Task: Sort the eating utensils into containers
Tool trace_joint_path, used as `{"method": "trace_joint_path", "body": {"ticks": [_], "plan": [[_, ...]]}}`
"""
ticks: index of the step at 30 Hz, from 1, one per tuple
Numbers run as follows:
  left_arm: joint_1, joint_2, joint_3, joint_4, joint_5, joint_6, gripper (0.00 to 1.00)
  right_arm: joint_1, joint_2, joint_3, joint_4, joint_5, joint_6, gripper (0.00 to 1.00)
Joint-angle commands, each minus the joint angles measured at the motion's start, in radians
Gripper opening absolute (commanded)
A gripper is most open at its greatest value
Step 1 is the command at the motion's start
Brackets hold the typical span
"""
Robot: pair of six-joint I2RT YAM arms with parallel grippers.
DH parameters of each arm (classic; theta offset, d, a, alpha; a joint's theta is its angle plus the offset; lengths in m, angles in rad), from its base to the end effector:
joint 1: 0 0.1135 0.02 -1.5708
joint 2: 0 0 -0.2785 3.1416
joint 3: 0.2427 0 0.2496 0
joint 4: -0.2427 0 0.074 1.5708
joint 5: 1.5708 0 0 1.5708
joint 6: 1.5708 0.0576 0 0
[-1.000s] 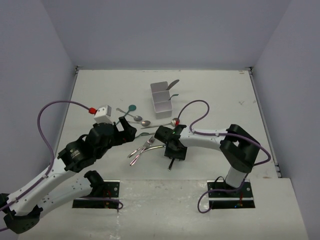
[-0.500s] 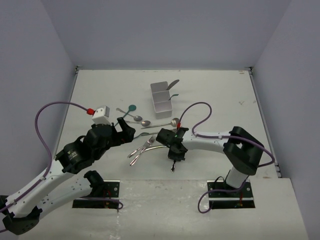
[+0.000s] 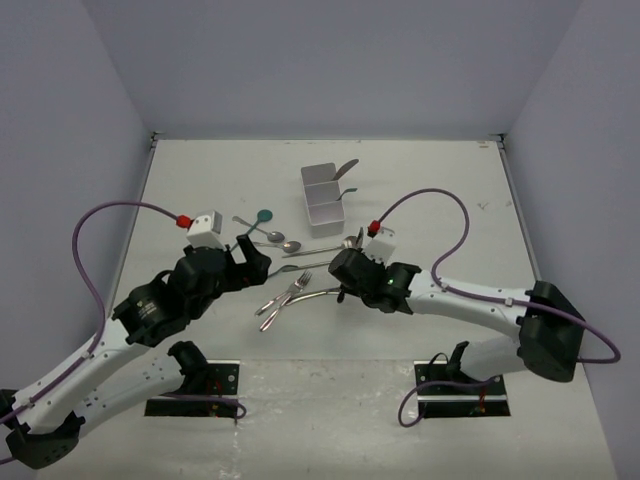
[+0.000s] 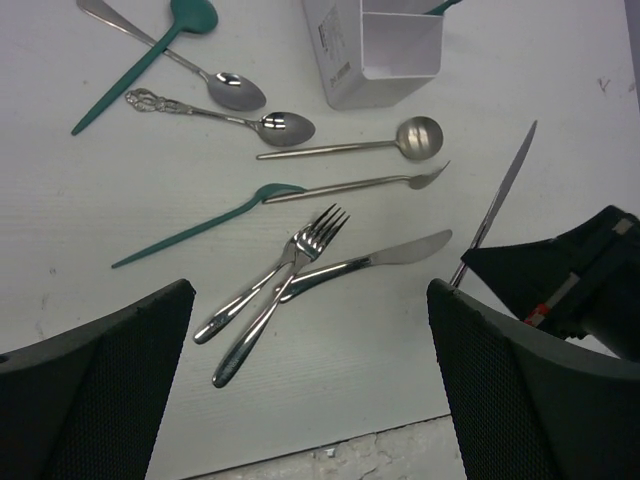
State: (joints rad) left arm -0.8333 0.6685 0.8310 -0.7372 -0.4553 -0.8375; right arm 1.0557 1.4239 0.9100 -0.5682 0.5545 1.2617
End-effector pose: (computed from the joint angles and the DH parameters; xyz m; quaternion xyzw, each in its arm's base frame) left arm 0.1104 -0.0839 0.3162 -0.1096 0.8556 -0.2121 0.4593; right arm 0.1631 0.2265 0.2136 0.1618 0.9215 0.1068 0.3365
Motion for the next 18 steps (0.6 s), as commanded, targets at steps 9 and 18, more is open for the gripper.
{"method": "trace_joint_path", "body": {"ticks": [9, 18], "plan": [[-0.003, 0.016, 0.023, 0.102, -0.034, 0.081, 1.00, -0.187, 0.070, 0.177, 0.630, 0.236, -0.537, 0.00], [-0.003, 0.023, 0.016, 0.117, -0.062, 0.078, 1.00, -0.295, 0.357, 0.562, 0.840, 0.200, -0.789, 0.00]]}}
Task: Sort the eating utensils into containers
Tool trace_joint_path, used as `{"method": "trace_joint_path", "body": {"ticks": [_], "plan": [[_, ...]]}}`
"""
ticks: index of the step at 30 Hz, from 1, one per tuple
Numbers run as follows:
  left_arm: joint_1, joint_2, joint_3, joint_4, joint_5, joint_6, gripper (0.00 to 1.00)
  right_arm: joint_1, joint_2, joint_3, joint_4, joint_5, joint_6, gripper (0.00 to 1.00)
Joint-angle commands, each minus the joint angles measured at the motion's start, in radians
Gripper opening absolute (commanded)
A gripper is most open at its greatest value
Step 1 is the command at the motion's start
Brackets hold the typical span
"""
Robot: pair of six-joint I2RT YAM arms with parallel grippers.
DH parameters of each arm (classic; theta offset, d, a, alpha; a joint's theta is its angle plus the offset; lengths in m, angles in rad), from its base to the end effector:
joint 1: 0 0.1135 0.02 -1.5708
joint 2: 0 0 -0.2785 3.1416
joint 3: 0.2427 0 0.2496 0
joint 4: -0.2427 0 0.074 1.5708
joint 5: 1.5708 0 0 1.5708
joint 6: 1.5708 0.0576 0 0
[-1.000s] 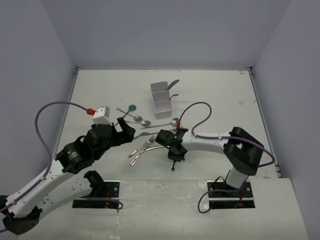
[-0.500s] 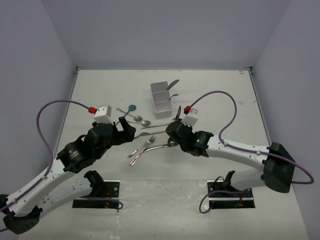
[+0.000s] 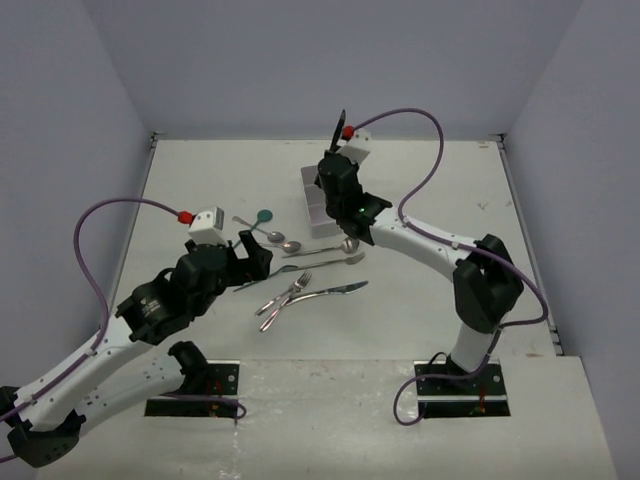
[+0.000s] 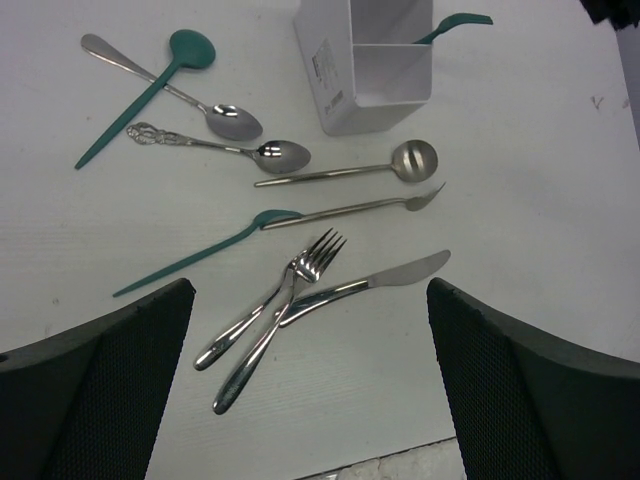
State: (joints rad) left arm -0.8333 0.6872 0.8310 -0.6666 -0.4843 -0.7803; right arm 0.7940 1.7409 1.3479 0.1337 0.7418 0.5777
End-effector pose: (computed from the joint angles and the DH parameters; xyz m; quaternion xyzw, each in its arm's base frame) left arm 0.1168 -0.0887 0.3219 -0.0977 0.8434 -0.2071 0.4860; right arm 0.3267 0.2769 0.3207 0.1400 0.7582 0.1376 0.6217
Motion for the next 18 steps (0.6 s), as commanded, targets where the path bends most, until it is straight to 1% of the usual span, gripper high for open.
{"method": "trace_joint_path", "body": {"ticks": [1, 2, 7, 16, 17, 18], "plan": [[-0.003, 0.009, 0.016, 0.048, -0.037, 0.021, 1.00, -0.039, 0.090, 0.154, 0.141, 0.008, -0.128, 0.00], [-0.003, 0.012, 0.017, 0.045, -0.042, 0.019, 1.00, -0.045, 0.117, 0.207, 0.141, 0.002, -0.139, 0.00], [-0.003, 0.017, 0.028, 0.036, -0.073, 0.015, 1.00, -0.068, 0.244, 0.295, 0.142, 0.004, -0.142, 0.00], [-0.003, 0.038, 0.026, 0.042, -0.091, 0.012, 1.00, -0.087, 0.339, 0.309, 0.115, -0.006, 0.025, 0.04], [-0.003, 0.041, 0.029, 0.039, -0.096, 0.012, 1.00, -0.088, 0.350, 0.310, 0.089, -0.009, 0.043, 0.04], [-0.003, 0.044, 0.033, 0.036, -0.096, 0.009, 1.00, -0.087, 0.355, 0.310, 0.080, -0.012, 0.062, 0.06]]}}
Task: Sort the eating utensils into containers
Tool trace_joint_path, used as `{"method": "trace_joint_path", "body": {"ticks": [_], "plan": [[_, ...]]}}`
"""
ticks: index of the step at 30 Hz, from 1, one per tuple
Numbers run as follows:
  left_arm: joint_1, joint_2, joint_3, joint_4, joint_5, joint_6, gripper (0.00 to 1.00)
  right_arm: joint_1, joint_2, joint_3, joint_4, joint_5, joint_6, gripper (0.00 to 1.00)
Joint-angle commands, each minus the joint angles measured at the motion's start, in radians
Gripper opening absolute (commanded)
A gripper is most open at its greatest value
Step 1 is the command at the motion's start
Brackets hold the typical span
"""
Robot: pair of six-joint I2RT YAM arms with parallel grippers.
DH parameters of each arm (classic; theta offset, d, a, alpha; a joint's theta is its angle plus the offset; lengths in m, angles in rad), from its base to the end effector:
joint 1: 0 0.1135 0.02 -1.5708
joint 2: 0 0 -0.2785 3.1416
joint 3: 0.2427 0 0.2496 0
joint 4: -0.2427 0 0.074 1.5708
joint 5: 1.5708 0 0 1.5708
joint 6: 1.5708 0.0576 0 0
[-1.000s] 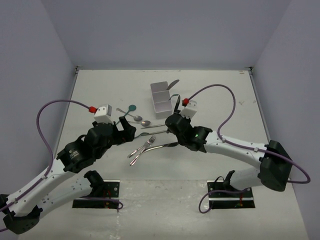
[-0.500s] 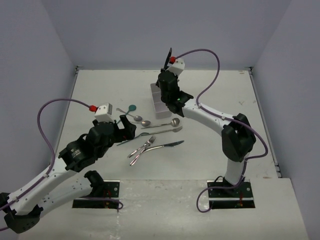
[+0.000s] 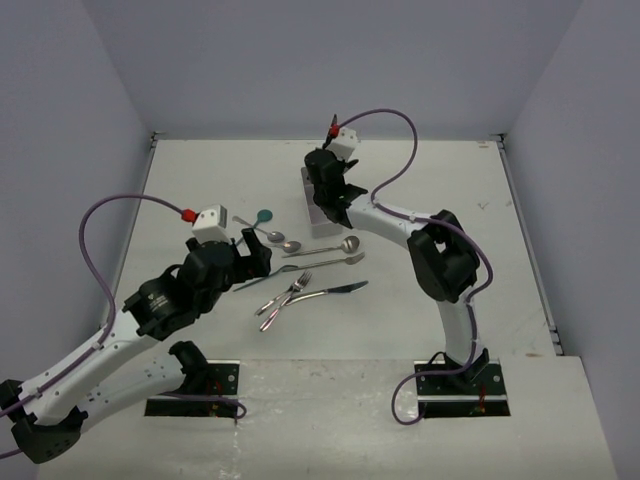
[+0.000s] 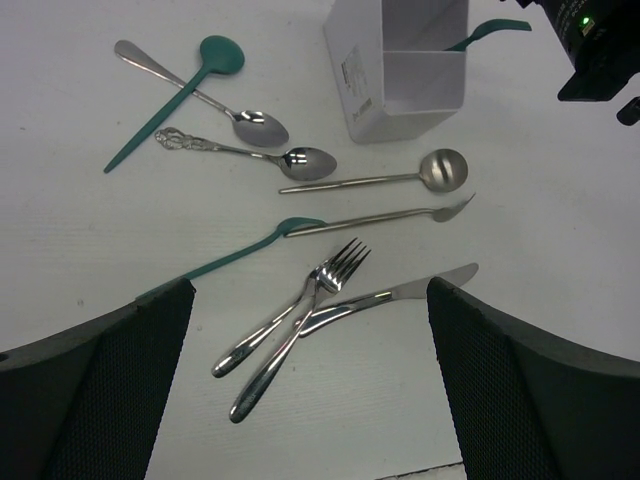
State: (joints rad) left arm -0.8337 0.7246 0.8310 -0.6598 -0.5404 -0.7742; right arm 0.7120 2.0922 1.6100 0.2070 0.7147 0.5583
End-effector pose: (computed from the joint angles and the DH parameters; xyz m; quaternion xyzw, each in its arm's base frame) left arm 0.1234 -0.0919 0.3186 -0.1049 0.8452 -0.1762 0.4936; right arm 0.4140 0.3074 0.2639 0.1531 0.7610 0.1109 0.6206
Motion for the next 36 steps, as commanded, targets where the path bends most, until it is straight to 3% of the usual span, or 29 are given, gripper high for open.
{"method": "trace_joint_path", "body": {"ticks": [1, 5, 9, 14, 15, 19, 20, 24, 29, 32, 36], "plan": [[-0.002, 0.010, 0.031, 0.028, -0.043, 0.003, 1.00, -0.005, 0.011, 0.051, -0.029, 0.014, 0.109, 0.08], [-0.002, 0.012, 0.026, 0.029, -0.050, -0.002, 1.00, -0.003, 0.003, 0.022, -0.089, 0.003, 0.172, 0.18], [-0.002, 0.019, 0.025, 0.043, -0.046, 0.007, 1.00, -0.003, -0.047, -0.033, -0.054, -0.033, 0.186, 0.46], [-0.002, 0.044, 0.028, 0.083, 0.009, 0.056, 1.00, 0.004, -0.112, -0.036, -0.064, -0.040, 0.128, 0.57], [-0.002, 0.048, 0.023, 0.106, 0.020, 0.081, 1.00, 0.004, -0.127, -0.041, -0.064, -0.044, 0.123, 0.66], [-0.002, 0.093, 0.022, 0.180, 0.135, 0.190, 1.00, 0.007, -0.227, -0.059, -0.098, -0.118, 0.097, 0.83], [-0.002, 0.123, 0.025, 0.196, 0.186, 0.214, 1.00, 0.007, -0.275, -0.061, -0.141, -0.136, 0.094, 0.97], [-0.002, 0.242, 0.092, 0.232, 0.386, 0.360, 1.00, 0.003, -0.432, -0.099, -0.271, -0.204, 0.100, 0.99], [-0.007, 0.395, 0.086, 0.262, 0.738, 0.552, 1.00, -0.106, -0.719, -0.329, -0.383, -0.356, 0.130, 0.99], [-0.013, 0.499, 0.068, 0.327, 0.821, 0.673, 1.00, -0.167, -0.869, -0.453, -0.434, -0.368, 0.095, 0.99], [-0.013, 0.633, 0.056, 0.374, 0.879, 0.728, 1.00, -0.213, -0.983, -0.550, -0.494, -0.374, 0.084, 0.99]]}}
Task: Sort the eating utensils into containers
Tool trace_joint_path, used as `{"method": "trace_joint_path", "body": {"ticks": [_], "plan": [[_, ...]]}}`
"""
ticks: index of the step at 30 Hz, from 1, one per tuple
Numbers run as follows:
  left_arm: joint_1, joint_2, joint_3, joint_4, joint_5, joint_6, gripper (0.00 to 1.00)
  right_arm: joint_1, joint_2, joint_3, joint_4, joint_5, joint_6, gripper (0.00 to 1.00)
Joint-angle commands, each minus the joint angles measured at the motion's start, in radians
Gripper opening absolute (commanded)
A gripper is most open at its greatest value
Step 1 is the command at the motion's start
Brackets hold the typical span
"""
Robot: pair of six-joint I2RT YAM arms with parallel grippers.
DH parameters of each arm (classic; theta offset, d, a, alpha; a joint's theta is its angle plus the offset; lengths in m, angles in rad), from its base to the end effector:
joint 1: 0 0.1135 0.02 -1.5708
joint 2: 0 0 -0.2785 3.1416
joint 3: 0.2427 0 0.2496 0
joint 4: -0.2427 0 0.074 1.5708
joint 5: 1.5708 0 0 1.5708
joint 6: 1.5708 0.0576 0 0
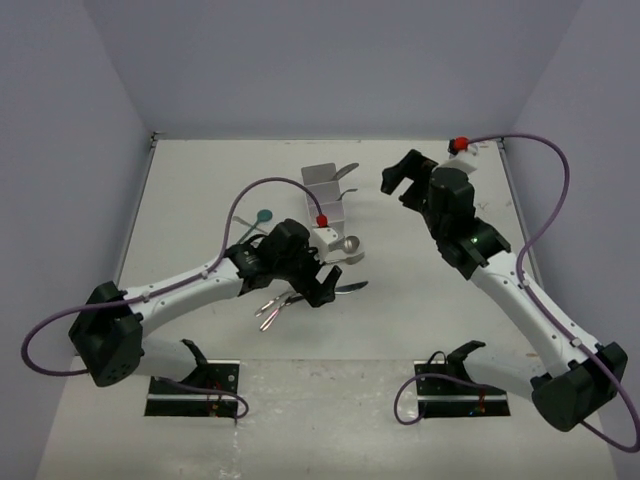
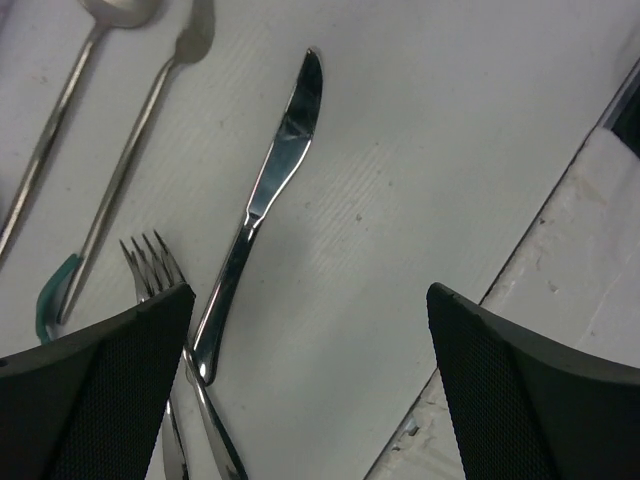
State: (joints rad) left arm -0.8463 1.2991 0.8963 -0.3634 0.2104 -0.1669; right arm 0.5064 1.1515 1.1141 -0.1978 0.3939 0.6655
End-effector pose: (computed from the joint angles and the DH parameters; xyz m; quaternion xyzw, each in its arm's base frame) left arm 0.1803 -0.2218 0.2516 0.3437 0.8491 -0.2734 0.2936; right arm 0.2509 0.1139 0.3891 0.1820 0.7579 0.2078 0.5909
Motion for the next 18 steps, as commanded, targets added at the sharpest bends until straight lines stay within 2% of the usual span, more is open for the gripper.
{"method": "trace_joint_path", "body": {"ticks": [1, 10, 12, 18], "plan": [[0.000, 0.104, -0.008, 0.081, 0.129, 0.135, 1.00, -0.012, -0.056, -0.069, -0.094, -0.062, -0.024, 0.99], [-0.013, 0.235, 0.003, 0.122, 0.124, 0.161, 1.00, -0.066, -0.090, -0.154, -0.149, -0.119, -0.047, 0.99], [-0.016, 0.279, 0.024, 0.095, 0.144, 0.210, 1.00, -0.072, -0.093, -0.157, -0.158, -0.122, -0.056, 0.99], [-0.022, 0.405, 0.046, 0.064, 0.017, 0.192, 1.00, -0.089, -0.113, -0.180, -0.160, -0.150, -0.072, 0.99]]}}
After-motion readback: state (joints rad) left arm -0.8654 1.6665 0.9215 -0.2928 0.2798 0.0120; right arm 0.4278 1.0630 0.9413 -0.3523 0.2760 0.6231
